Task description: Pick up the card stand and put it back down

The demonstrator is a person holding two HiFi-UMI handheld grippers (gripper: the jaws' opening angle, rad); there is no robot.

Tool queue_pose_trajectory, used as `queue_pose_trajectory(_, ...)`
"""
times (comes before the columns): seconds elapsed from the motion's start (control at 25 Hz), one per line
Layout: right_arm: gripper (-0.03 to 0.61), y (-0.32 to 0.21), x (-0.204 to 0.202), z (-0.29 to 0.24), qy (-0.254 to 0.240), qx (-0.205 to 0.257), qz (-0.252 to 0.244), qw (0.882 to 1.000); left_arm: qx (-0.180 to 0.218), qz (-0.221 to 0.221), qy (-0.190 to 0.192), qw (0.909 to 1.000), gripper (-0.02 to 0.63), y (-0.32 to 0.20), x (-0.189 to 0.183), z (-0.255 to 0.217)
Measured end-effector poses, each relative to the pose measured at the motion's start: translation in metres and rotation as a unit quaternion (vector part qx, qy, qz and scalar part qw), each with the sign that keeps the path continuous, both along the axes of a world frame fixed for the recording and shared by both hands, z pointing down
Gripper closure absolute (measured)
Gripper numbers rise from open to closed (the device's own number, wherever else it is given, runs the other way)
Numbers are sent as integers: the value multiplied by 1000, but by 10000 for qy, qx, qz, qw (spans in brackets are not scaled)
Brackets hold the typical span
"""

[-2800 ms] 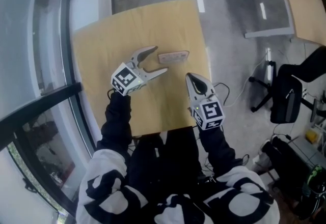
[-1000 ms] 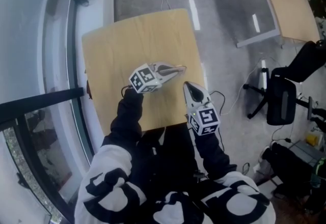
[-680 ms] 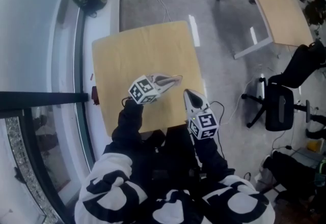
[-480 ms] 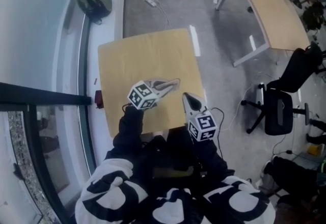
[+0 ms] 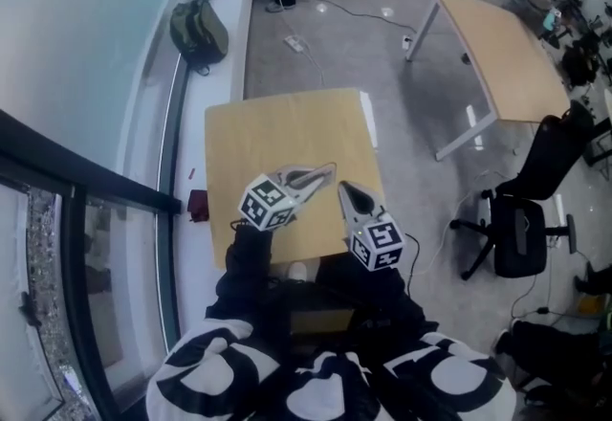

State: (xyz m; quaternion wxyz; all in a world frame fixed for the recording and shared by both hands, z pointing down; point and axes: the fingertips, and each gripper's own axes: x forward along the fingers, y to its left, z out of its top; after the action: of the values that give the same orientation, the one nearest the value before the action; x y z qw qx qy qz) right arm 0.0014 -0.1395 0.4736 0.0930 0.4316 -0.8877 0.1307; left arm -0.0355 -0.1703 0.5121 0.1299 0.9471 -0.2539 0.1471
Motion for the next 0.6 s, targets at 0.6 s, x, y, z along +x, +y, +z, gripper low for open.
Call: queue_pose_trajectory(0.6,557,-9,-16,-50,-51,619,295,9976,1077,-1525,137,9823,590,8,-45,-80)
